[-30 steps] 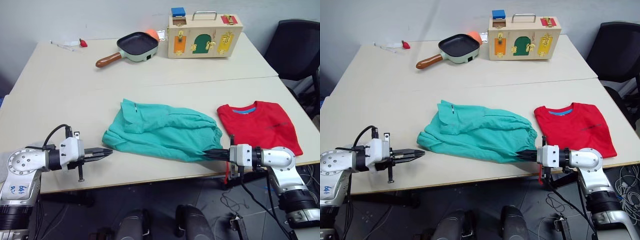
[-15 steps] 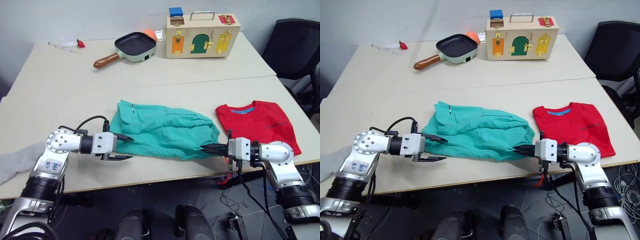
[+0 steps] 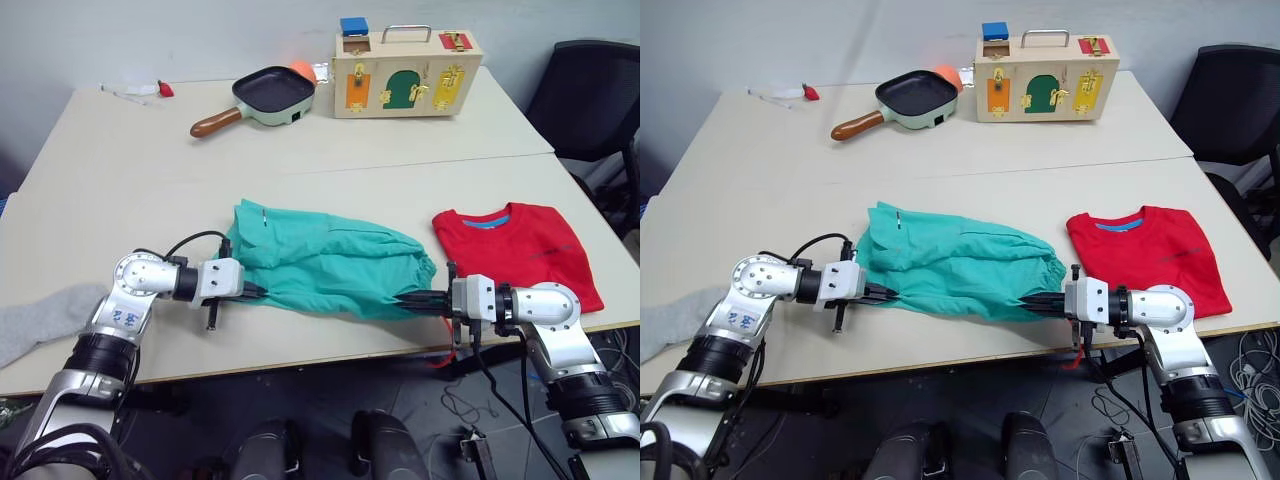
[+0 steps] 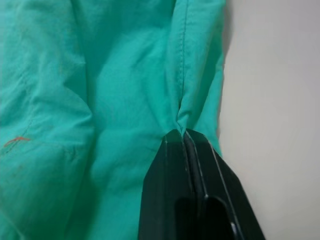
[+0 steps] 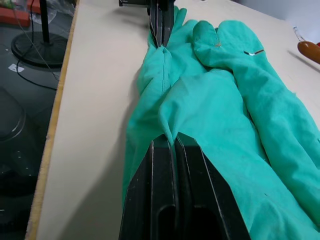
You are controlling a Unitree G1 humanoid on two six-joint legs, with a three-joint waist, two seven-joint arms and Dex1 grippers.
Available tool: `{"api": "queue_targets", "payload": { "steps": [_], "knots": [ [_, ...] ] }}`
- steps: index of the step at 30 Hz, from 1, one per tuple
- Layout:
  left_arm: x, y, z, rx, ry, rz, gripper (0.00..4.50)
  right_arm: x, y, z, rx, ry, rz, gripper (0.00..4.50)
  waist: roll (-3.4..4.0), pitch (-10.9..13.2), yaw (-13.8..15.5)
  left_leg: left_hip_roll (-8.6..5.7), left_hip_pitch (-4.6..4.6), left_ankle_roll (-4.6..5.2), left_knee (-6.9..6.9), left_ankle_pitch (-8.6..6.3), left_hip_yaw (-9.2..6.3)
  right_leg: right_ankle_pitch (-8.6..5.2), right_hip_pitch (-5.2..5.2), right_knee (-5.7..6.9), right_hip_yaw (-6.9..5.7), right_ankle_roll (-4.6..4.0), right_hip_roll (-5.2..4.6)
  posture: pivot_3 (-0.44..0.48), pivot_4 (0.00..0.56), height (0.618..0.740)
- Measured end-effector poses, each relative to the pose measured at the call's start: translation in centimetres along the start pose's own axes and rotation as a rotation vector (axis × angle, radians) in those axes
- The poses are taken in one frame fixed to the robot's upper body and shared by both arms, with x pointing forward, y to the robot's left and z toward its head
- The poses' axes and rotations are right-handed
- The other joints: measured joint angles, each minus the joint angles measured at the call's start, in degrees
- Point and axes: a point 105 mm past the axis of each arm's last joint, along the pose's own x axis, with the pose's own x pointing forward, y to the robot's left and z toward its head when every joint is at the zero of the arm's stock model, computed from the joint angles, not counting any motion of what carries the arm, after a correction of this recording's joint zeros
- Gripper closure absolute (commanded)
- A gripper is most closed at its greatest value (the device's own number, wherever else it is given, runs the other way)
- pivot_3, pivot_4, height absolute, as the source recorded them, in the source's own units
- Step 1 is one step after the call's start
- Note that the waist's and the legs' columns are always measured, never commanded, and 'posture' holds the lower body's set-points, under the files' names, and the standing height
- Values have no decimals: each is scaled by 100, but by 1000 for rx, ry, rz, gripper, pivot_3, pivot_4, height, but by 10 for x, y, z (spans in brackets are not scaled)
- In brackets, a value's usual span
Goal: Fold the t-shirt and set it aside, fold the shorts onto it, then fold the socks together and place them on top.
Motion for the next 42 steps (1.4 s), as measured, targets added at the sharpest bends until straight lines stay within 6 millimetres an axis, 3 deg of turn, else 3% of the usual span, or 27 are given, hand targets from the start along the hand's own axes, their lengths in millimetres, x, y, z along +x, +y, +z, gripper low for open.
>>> {"api": "queue_targets", "payload": {
  "steps": [7, 13, 21, 26, 27, 30, 32, 35, 38, 41, 42],
  "knots": [
    [-12, -54, 5, -86, -36, -14, 4455, -9, 6, -6, 11, 26, 56, 4500, 2, -1, -46, 0, 2, -1, -10, -4, -1, -3, 4, -19, -1, -2, -2, 0, 150, 740],
    [-3, -73, 16, -151, -70, 76, 4455, -14, -2, -13, 35, 44, 35, 4500, 5, 1, 40, -2, 0, -25, -12, -23, -7, -2, 6, -31, -1, -1, -11, 0, 150, 740],
    [-3, -79, 27, -267, -164, 88, 1984, -24, 0, -14, 166, 45, 20, 1798, 8, 3, 53, -2, -5, -32, -14, -29, -10, -2, 5, -35, -5, -1, -12, 0, 150, 740],
    [-36, -60, 48, -335, -282, 168, 282, -54, -8, 6, 271, 48, -94, 2, 9, 3, 49, 1, -8, -33, -16, -30, -19, -2, 6, -41, -7, -1, -11, 0, 150, 740],
    [-44, -55, 52, -347, -303, 182, 21, -57, -13, 12, 288, 38, -139, 0, 9, 3, 50, 1, -8, -34, -17, -31, -20, -2, 7, -42, -7, -1, -11, 0, 150, 740],
    [-60, -50, 59, -386, -333, 172, 21, -61, -19, 20, 304, 42, -263, 0, 9, 3, 44, 0, -8, -38, -25, -33, -19, -2, 7, -46, -7, -1, -9, 0, 150, 740],
    [-65, -51, 59, -408, -343, 158, 21, -62, -18, 15, 330, 97, -339, 0, 9, 3, 47, -3, -8, -39, -33, -33, -15, -2, 5, -51, -7, -1, -8, 0, 150, 740],
    [-66, -57, 54, -436, -344, 127, 21, -61, -16, 4, 367, 169, -416, 0, 9, 3, 47, -5, -10, -40, -40, -33, -8, -2, 0, -55, -5, -1, -4, 0, 150, 740],
    [-66, -59, 49, -455, -338, 110, 21, -55, -16, 6, 372, 155, -431, 0, 10, 4, 46, -13, -12, -38, -54, -31, -18, -3, 13, -66, -16, -1, -6, 0, 150, 740],
    [-59, -58, 52, -419, -328, 74, 21, -48, -16, 8, 372, 124, -440, 0, 21, 10, 9, -60, -9, 4, -104, 42, -157, 7, 99, -96, -155, 17, -28, 0, 150, 740],
    [-55, -57, 52, -405, -323, 66, 21, -44, -17, 11, 361, 111, -432, 0, 21, 10, 34, -54, -11, 0, -93, 38, -149, 6, 95, -91, -148, 16, -19, 0, 150, 740]
  ]
}}
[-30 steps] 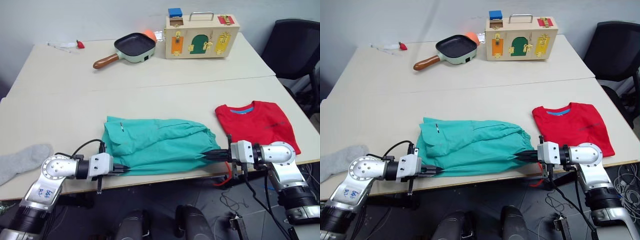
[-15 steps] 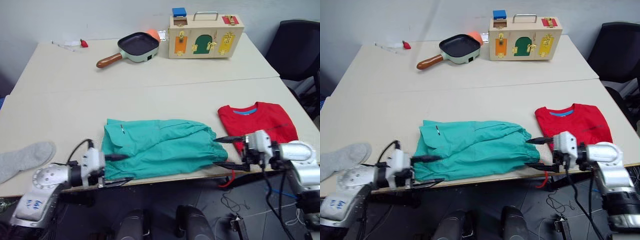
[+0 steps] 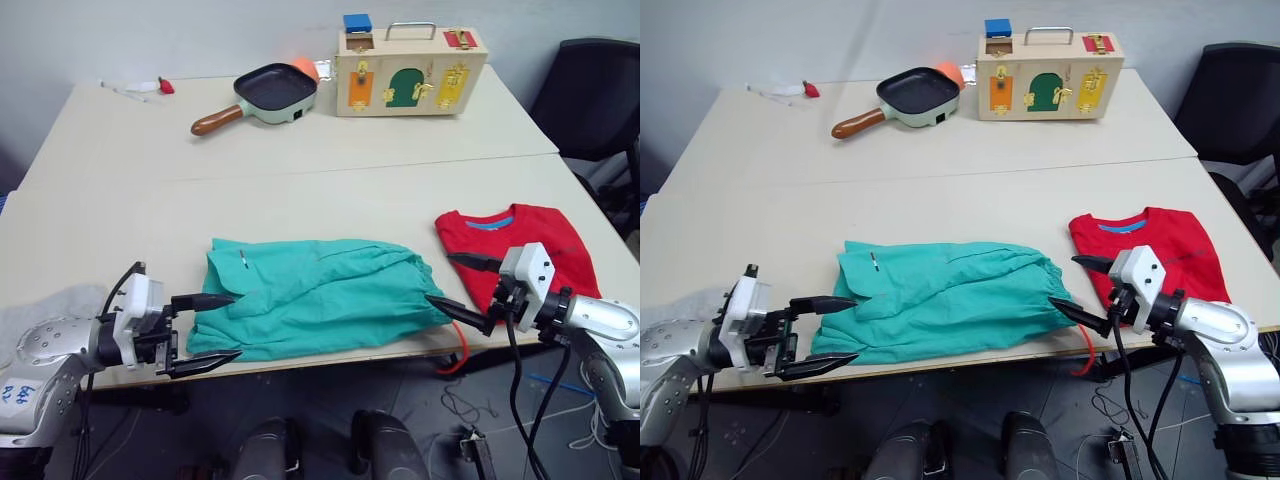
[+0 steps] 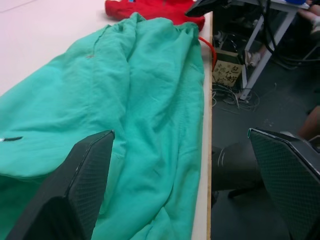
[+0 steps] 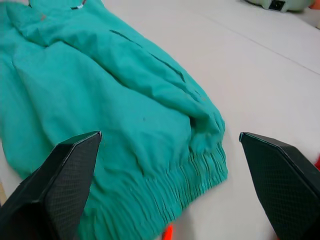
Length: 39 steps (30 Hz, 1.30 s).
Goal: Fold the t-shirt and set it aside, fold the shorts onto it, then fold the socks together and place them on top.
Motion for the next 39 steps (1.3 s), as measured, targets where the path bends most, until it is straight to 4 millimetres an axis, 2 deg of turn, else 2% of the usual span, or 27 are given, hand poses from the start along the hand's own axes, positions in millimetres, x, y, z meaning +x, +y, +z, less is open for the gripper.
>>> {"api": "queue_targets", "payload": {
  "steps": [6, 7, 9, 13, 20, 22, 27, 31, 36, 39],
  "knots": [
    [35, -5, -3, 1, -3, -115, 21, 17, 12, 8, -26, -58, 90, 0, 2, 1, 159, -2, -3, -23, 1, -10, 0, 0, -1, -23, 10, -1, -7, 0, 150, 740],
    [40, -6, -3, 6, -3, -127, 5, 20, 16, 9, -24, -73, 108, 177, 2, 1, 158, -1, -3, -23, 1, -10, -1, 0, -1, -22, 11, -1, -8, 0, 150, 740],
    [54, -7, -4, 36, 4, -153, 423, 29, 24, 12, -23, -108, 162, 590, 2, 1, 157, 0, -3, -20, 0, -5, 0, 0, -2, -20, 10, -1, -4, 0, 150, 740],
    [78, 6, -8, 73, 8, -132, 1559, 43, 41, 14, -77, -137, 284, 1937, 2, 1, 158, -1, -2, -2, 2, 5, 2, 0, -1, -16, 7, -1, 4, 0, 150, 740],
    [89, 34, -19, 108, 72, -34, 3875, 65, 39, -4, -110, -105, 313, 4462, 1, 1, 143, -2, -2, 3, 3, 8, 8, 0, -6, -5, 5, -1, 5, 0, 150, 740],
    [92, 47, -19, 141, 85, 20, 4451, 69, 40, -9, -142, -87, 343, 4500, 1, 1, 143, -1, -2, 4, 4, 9, 8, 0, -6, -1, 5, -1, 5, 0, 150, 740],
    [93, 89, -11, 200, 77, 185, 4451, 70, 48, -25, -172, -55, 401, 4500, 1, 1, 157, -12, -3, 14, 8, 13, 5, 3, -1, 7, 0, 4, 2, 0, 150, 740],
    [96, 119, 7, 244, 33, 291, 4451, 69, 48, -29, -187, -55, 407, 4500, 0, 2, 153, -13, -3, 18, 10, 16, 4, 4, 3, 10, -4, 7, 3, 0, 150, 740],
    [86, 147, 21, 247, 11, 421, 4451, 68, 48, -29, -204, -60, 406, 4500, 0, 2, 140, -13, -3, 18, 10, 17, 5, 5, 3, 13, -10, 8, 5, 0, 150, 740],
    [77, 151, 21, 250, 26, 450, 4451, 67, 44, -24, -180, -75, 372, 4500, -1, 2, 131, -13, -3, 18, 10, 17, 7, 5, 2, 12, -9, 8, 6, 0, 150, 740]
  ]
}}
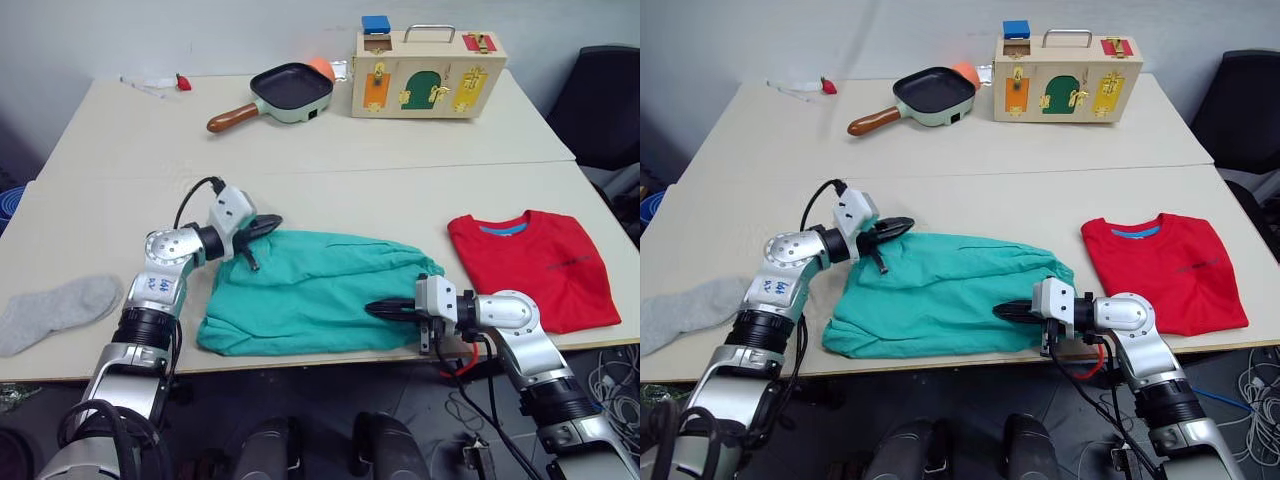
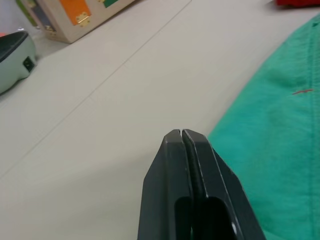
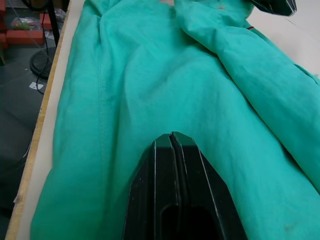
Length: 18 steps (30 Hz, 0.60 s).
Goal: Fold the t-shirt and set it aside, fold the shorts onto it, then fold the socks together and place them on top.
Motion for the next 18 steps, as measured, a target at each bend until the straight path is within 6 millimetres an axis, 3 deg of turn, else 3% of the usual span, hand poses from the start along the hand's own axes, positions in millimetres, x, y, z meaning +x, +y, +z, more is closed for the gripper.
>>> {"api": "queue_targets", "payload": {
  "steps": [3, 5, 8, 12, 15, 18],
  "knots": [
    [-20, 12, -1, -5, 2, 27, 4451, -7, -9, 15, 11, -38, -49, 4500, 0, 0, -15, 4, 0, -3, -1, 1, -1, 0, -1, -1, 3, 0, 1, 0, 150, 740],
    [-36, 5, 14, -42, -96, -43, 4451, -11, -12, 22, 23, -55, -73, 4500, 0, 0, -14, 6, 0, -4, 0, 1, -3, 0, 0, -2, 9, 0, -3, 0, 150, 740],
    [-63, -41, 33, -24, -147, -351, 4451, -10, -7, 25, 31, -60, -57, 4500, 0, 0, -33, 7, 1, -11, -2, -3, -4, -1, 1, -9, 14, -2, -5, 0, 150, 740],
    [-85, -91, 16, -52, -6, -618, 4451, -10, 0, 20, 34, -38, -33, 4500, 4, 2, -14, 5, 2, -16, -4, -6, -4, -4, -1, -20, 14, -5, -2, 0, 150, 740],
    [-77, -110, -1, -38, 61, -638, 4451, -6, 6, 16, 12, -13, 3, 4500, 4, 2, 47, 3, 2, -42, -3, -16, -11, -4, -2, -25, 17, -7, -10, 0, 150, 740],
    [-57, -106, -11, 21, 88, -548, 4451, -5, 10, 12, 0, 4, 22, 4500, 4, 2, 51, 3, 0, -42, -3, -16, -11, -3, -5, -21, 21, -7, -17, 0, 150, 740]
  ]
}}
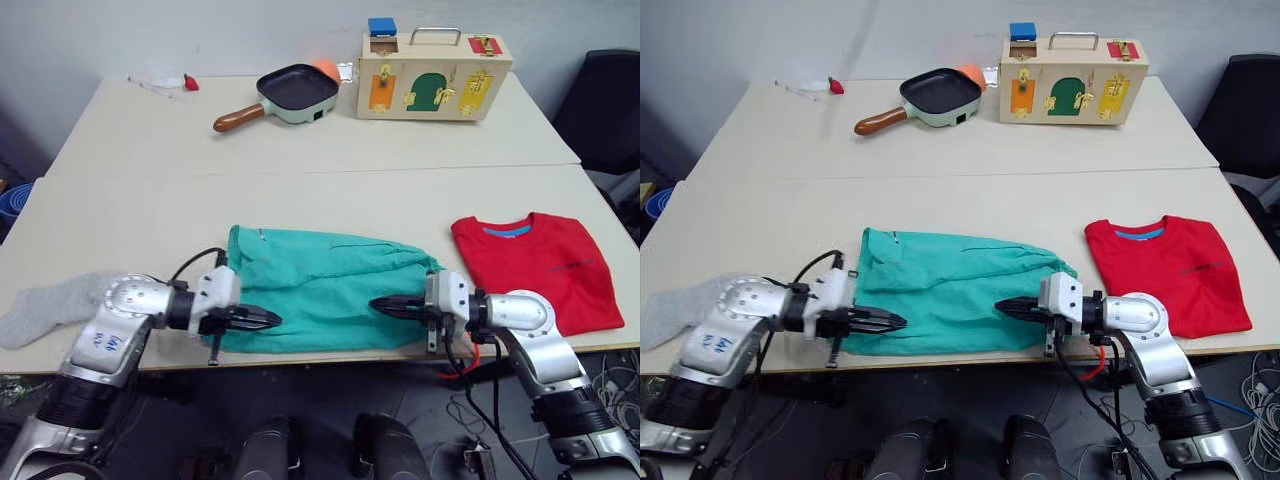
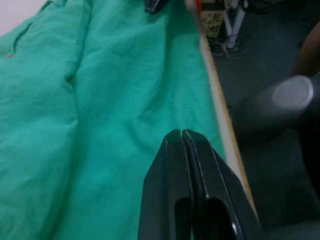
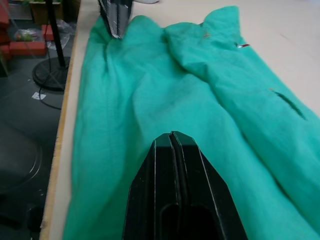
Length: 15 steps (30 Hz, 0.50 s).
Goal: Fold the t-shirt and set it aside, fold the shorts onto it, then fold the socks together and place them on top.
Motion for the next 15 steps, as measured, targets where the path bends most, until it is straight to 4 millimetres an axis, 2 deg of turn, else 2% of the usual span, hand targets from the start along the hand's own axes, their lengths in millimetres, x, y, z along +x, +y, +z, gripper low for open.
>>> {"api": "queue_targets", "payload": {
  "steps": [5, 8, 12, 15],
  "knots": [
    [12, 39, -10, 83, 77, 187, 4451, -2, 0, -7, -7, 28, -2, 4500, 0, 0, -22, 2, -1, 26, -5, 15, 3, 0, -3, 19, -7, 0, 11, 0, 150, 740],
    [19, 74, -5, 79, 31, 347, 4451, -3, 2, -10, -13, 40, 5, 4500, -2, 0, -22, 0, -7, 33, -1, 19, 5, 0, -3, 21, -15, 1, 15, 0, 150, 740],
    [9, 112, 9, 29, -69, 529, 4451, -4, 3, -12, -22, 48, 15, 4500, -3, 0, -32, -2, -6, 39, 0, 22, 7, 2, 1, 21, -20, 5, 15, 0, 150, 740],
    [0, 130, 2, -57, -104, 648, 4451, -4, 4, -13, -25, 52, 16, 4500, -4, -1, -35, -2, -4, 39, 1, 22, 7, 2, 2, 23, -23, 5, 17, 0, 150, 740]
  ]
}}
